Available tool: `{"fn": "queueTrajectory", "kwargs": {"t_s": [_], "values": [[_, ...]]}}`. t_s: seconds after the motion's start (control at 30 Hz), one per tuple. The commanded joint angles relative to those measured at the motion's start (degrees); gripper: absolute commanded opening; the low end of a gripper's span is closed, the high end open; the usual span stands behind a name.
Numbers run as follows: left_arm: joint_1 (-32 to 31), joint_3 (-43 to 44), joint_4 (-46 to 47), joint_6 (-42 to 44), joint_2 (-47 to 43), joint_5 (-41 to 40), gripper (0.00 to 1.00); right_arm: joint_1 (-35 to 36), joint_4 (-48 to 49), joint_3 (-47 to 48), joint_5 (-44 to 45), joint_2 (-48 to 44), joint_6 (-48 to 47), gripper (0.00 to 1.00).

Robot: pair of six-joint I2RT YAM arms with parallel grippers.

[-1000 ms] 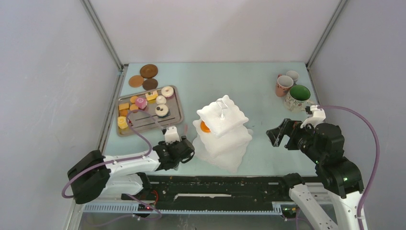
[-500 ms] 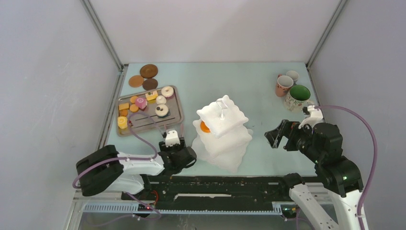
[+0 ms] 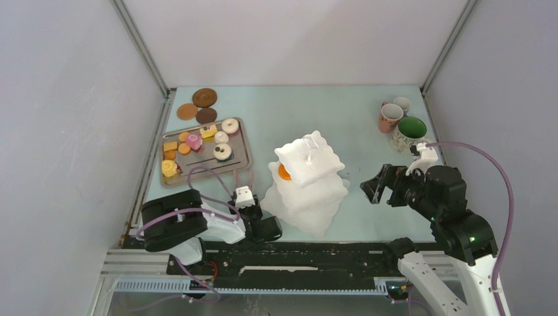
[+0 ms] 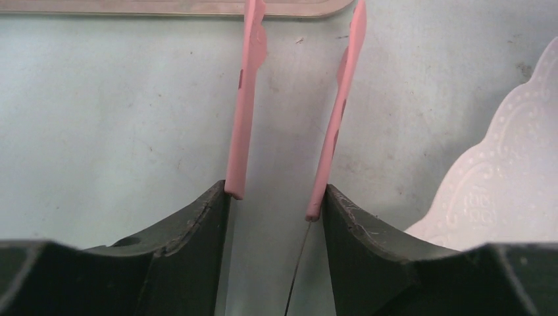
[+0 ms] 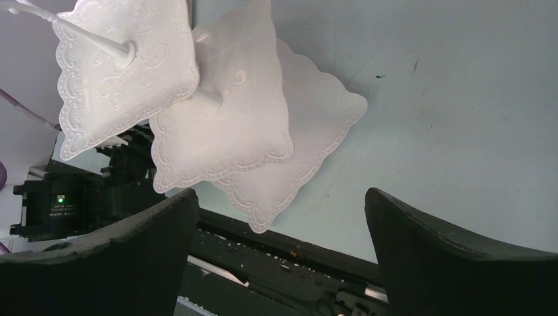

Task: Serve the afternoon tea
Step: Pick up the clamp from the center of the board.

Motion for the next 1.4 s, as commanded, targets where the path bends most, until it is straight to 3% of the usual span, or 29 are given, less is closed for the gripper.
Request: {"fn": "queueTrajectory", "kwargs": {"t_s": [0.0, 0.27, 0.53, 0.6, 0.73, 1.07, 1.27, 1.37], "values": [[-2.63, -0.84, -12.28, -8.02, 0.21, 15.73, 0.54, 0.45, 2.43, -0.20, -1.22, 0.49, -0.06, 1.00], [-3.00, 3.67, -31.31, -7.33, -17.81, 16.95, 0.54, 0.49, 3.62, 2.17, -0.28, 0.70, -0.51, 1.00], [0.21, 5.86, -37.44, 0.26, -31.53, 21.81, 0.52, 0.37, 3.37, 2.17, 2.89, -0.88, -0.61, 1.00], [2.95, 7.17, -38.68, 3.90, -33.96, 23.45, 0.52, 0.37, 3.81, 2.17, 3.28, -1.21, -0.74, 1.00], [11.46, 5.52, -32.55, 13.79, -37.47, 26.74, 0.51, 0.34, 5.22, 1.02, 3.83, -2.24, -0.62, 1.00], [28.41, 9.74, -12.81, 34.83, -27.03, 30.97, 0.51, 0.34, 4.04, -0.10, 3.48, -1.99, -0.57, 1.00], [30.61, 14.89, -6.73, 38.96, -16.60, 32.67, 0.51, 0.41, 4.24, -0.26, 3.15, -1.07, -0.39, 1.00], [30.73, 16.77, -6.02, 39.01, -13.14, 33.17, 0.57, 0.33, 4.58, -0.55, 3.05, -0.53, -0.40, 1.00]]}}
